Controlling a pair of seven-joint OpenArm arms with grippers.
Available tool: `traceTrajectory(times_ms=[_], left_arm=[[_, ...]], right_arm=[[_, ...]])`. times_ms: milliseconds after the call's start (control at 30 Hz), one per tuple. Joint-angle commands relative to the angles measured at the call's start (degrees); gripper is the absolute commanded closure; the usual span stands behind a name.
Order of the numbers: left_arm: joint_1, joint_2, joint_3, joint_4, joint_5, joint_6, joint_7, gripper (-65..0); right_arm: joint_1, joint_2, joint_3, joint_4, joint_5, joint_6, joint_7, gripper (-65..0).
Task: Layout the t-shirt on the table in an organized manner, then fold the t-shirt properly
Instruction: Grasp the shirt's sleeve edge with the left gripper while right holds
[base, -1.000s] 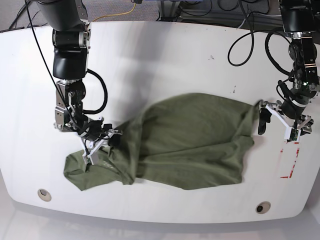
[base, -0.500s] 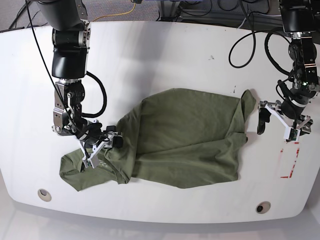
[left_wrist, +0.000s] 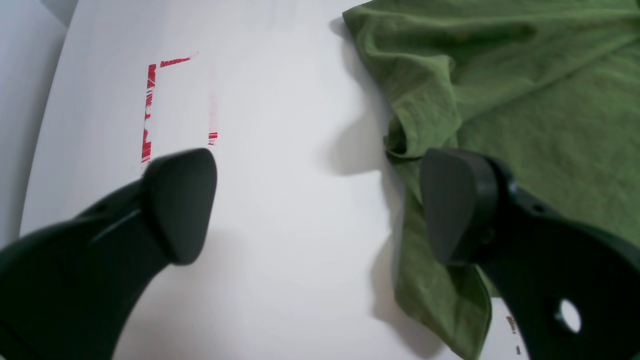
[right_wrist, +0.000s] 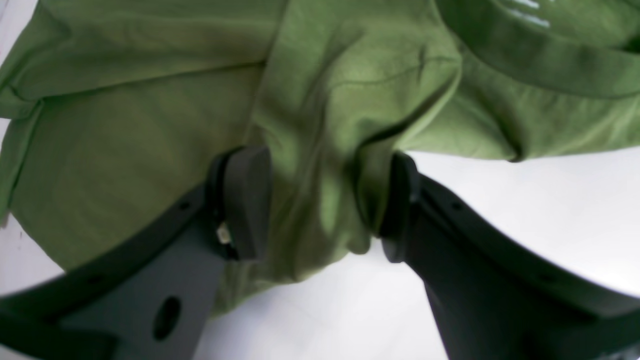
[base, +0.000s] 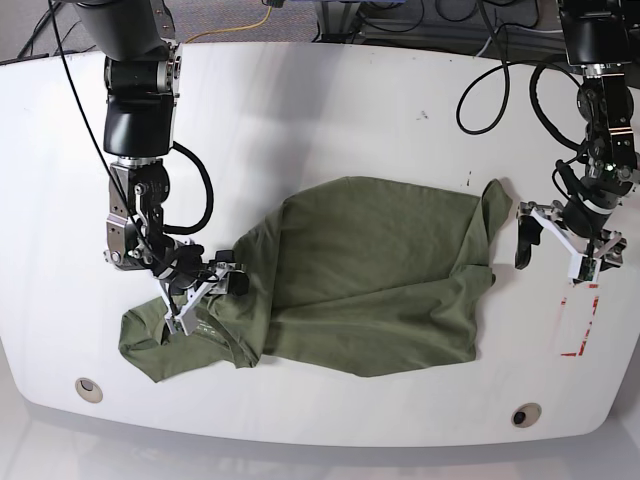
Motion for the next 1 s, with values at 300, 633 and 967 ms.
traceTrajectory(times_ms=[300, 633, 967], left_arm=[[-0.92, -1.08, -0.52, 1.05, -0.38, 0.21, -1.31, -62.2], [-0.92, -1.08, -0.52, 1.05, -0.38, 0.21, -1.31, -62.2], [-0.92, -1.08, -0.52, 1.05, -0.38, 0.21, -1.31, -62.2]], right_arm=[[1.64, 2.02, 0.12, 1.08, 0.86, 0.31, 1.25, -32.5], [1.55, 3.25, 0.39, 1.08, 0.86, 0.31, 1.25, -31.9], [1.55, 2.98, 0.12, 0.99, 0.86, 0.49, 1.16, -1.9]])
